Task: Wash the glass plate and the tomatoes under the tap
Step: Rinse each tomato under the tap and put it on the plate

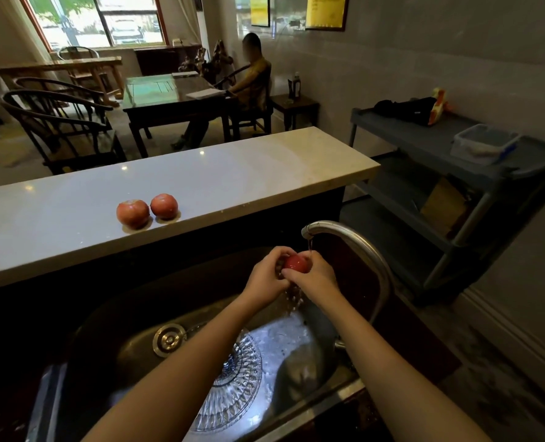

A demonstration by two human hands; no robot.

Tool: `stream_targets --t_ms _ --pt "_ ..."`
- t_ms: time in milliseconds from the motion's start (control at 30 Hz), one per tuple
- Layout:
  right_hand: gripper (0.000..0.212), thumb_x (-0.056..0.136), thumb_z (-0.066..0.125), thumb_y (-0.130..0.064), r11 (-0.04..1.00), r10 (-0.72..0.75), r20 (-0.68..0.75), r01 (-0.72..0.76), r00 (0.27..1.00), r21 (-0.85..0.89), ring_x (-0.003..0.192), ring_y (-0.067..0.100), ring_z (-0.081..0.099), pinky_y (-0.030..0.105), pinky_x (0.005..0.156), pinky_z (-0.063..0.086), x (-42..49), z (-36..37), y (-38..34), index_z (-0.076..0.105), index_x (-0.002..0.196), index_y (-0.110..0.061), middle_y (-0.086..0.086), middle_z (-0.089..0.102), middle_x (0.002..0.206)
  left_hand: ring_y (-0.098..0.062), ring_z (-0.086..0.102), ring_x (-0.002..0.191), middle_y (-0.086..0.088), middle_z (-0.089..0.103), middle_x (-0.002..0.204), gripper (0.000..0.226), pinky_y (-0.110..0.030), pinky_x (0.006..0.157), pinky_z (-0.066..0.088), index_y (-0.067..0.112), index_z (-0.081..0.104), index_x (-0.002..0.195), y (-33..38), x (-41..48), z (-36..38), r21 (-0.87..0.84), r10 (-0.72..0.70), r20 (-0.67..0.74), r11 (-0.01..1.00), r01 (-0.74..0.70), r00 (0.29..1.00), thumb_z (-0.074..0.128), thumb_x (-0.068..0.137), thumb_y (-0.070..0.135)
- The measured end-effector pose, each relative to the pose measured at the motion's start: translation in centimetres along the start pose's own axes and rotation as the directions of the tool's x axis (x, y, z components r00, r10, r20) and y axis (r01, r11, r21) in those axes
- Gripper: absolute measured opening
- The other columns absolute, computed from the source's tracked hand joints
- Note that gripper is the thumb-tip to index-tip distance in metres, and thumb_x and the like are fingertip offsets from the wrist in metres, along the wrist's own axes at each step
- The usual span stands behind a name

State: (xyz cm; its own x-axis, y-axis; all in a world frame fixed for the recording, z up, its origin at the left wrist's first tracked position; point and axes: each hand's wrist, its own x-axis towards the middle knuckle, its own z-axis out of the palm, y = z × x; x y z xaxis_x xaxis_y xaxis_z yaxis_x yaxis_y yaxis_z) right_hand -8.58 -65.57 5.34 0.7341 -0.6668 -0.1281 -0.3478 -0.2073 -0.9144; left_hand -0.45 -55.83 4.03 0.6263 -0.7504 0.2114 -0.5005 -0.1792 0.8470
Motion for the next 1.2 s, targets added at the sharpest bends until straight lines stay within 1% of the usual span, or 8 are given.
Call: stream_targets --t_ms 167,433,533,700,833,967,1033,1200 --pt "0.045 0.076 0.073 -0.023 0.996 -0.025 -0.129 0.035 0.991 0.077 0.1 0.018 0.055 0.029 0.079 0.05 -1.6 0.2 -0.4 0.053 0.116 -0.019 0.005 0.054 0.117 -0.011 0.055 0.11 0.0 0.056 0.119 0.048 -0.018 0.087 0.051 0.019 0.051 0.119 0.5 -0.1 0.5 -0.058 0.015 -0.016 0.998 -0.016 1.0 0.066 0.078 -0.001" --pt "0.043 0.08 0.069 -0.023 0.992 -0.087 -0.231 0.106 0.969 0.072 0.103 0.014 0.052 0.029 0.087 0.048 -2.9 -1.2 -0.7 0.055 0.12 -0.022 -0.001 0.052 0.118 -0.009 0.052 0.11 0.005 0.054 0.115 0.044 -0.008 0.086 0.043 0.017 0.052 0.119 1.7 0.3 1.7 -0.069 0.055 -0.037 0.996 -0.057 0.998 0.063 0.08 -0.002" --pt "0.043 0.079 0.069 -0.027 0.992 -0.064 -0.205 0.084 0.977 0.091 0.103 0.016 0.054 0.036 0.091 0.051 -2.9 -1.2 -0.5 0.056 0.119 -0.024 -0.001 0.054 0.116 -0.009 0.052 0.11 0.001 0.056 0.118 0.045 -0.008 0.087 0.043 0.017 0.053 0.119 1.7 0.2 1.6 -0.059 0.056 -0.035 0.997 -0.058 0.998 0.063 0.079 -0.001" --pt "0.044 0.075 0.072 -0.034 0.984 0.105 -0.059 -0.095 0.993 0.153 0.098 0.023 0.063 0.043 0.088 0.054 -2.3 -0.7 -0.2 0.062 0.114 -0.017 0.007 0.066 0.106 -0.005 0.058 0.105 0.0 0.064 0.117 0.044 -0.007 0.088 0.043 0.018 0.06 0.121 0.8 -0.7 0.0 -0.039 0.03 -0.013 0.999 -0.03 0.999 0.068 0.078 0.007" --pt "0.04 0.075 0.072 -0.032 0.975 0.151 0.056 -0.158 0.987 0.157 0.085 0.021 0.066 0.033 0.074 0.055 -2.0 0.5 -0.1 0.065 0.108 -0.01 0.007 0.068 0.091 -0.004 0.058 0.103 0.0 0.065 0.118 0.045 -0.005 0.084 0.043 0.017 0.059 0.123 -0.5 -1.4 -1.2 0.045 -0.048 0.055 0.998 0.046 0.997 0.07 0.079 0.016" --pt "0.039 0.077 0.072 -0.026 0.96 0.245 0.11 -0.257 0.963 0.111 0.082 0.023 0.064 0.029 0.071 0.049 -1.6 2.1 0.0 0.063 0.104 0.001 0.013 0.068 0.092 -0.012 0.061 0.106 -0.002 0.066 0.117 0.045 -0.025 0.094 0.047 0.018 0.06 0.123 -1.3 -2.5 -1.5 0.054 -0.18 0.089 0.983 0.176 0.98 0.07 0.079 0.016" --pt "0.038 0.078 0.072 -0.026 0.95 0.299 0.139 -0.308 0.944 0.049 0.078 0.02 0.063 0.027 0.065 0.048 -1.4 2.9 0.1 0.062 0.104 -0.001 0.011 0.067 0.092 -0.014 0.059 0.109 -0.004 0.064 0.12 0.044 -0.028 0.096 0.046 0.016 0.058 0.125 -1.7 -3.2 -1.5 0.081 -0.225 0.107 0.973 0.217 0.968 0.068 0.082 0.015" --pt "0.046 0.073 0.076 -0.027 0.937 0.341 0.128 -0.325 0.931 -0.131 0.096 0.028 0.065 0.034 0.08 0.052 -1.1 4.5 1.5 0.063 0.108 0.0 0.018 0.068 0.105 -0.013 0.056 0.104 -0.013 0.061 0.121 0.041 -0.009 0.081 0.044 0.008 0.056 0.124 -2.6 -5.0 -0.9 -0.029 -0.347 0.163 0.934 0.356 0.924 0.063 0.084 0.004"
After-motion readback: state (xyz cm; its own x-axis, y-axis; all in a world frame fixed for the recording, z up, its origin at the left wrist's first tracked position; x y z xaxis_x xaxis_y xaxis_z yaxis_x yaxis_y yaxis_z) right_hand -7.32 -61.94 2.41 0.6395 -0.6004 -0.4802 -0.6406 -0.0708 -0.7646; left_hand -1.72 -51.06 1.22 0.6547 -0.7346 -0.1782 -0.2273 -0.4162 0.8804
